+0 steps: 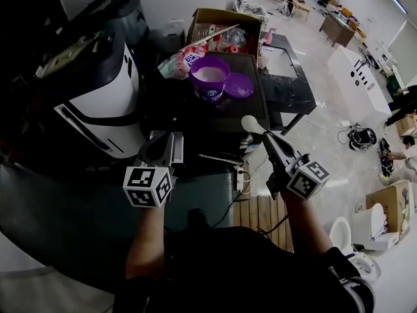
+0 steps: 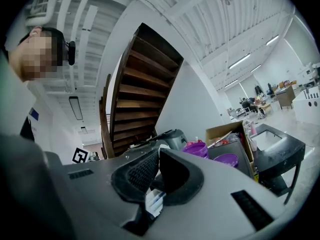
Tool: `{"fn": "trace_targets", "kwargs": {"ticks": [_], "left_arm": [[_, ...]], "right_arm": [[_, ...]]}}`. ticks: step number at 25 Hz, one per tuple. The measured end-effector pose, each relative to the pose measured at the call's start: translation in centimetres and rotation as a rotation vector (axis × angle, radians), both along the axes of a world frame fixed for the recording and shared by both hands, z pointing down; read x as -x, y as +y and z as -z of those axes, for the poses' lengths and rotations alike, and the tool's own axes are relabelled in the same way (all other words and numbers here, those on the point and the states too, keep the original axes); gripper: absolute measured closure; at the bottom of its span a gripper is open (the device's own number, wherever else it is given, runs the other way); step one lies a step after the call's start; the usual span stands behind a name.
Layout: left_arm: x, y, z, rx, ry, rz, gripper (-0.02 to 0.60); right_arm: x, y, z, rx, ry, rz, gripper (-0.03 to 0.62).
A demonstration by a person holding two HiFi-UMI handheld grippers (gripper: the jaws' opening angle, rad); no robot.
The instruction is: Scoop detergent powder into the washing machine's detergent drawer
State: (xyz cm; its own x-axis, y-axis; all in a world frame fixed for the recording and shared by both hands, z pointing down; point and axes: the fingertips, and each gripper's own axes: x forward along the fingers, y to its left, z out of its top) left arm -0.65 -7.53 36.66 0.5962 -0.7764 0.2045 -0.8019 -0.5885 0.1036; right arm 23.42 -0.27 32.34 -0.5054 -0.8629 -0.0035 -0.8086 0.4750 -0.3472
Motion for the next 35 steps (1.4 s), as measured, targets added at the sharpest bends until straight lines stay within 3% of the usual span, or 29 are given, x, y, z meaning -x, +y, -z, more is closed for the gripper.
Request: {"fn": "trace_targets", "kwargs": {"ticks": [10,21,35], "left_arm": [[2.9,-5.8,-0.8,0.02,0.007,-0.019,0.574],[2.3,-10.6,-1.5,0.041,-0.001,-0.015,0.574],[-2.8,-18.0,-1.7,0.075,-0.03,0.119,0.574]], "right_arm": [[3.1,-5.9,-0.3,0.016,0.032,-0.01,0.574],[2.5,-13.1,-0.6,0.018,0.024,0.013,0.574],[-1.1,-26.7,-2.6,0.032,0.144,0.223,0.574]]}}
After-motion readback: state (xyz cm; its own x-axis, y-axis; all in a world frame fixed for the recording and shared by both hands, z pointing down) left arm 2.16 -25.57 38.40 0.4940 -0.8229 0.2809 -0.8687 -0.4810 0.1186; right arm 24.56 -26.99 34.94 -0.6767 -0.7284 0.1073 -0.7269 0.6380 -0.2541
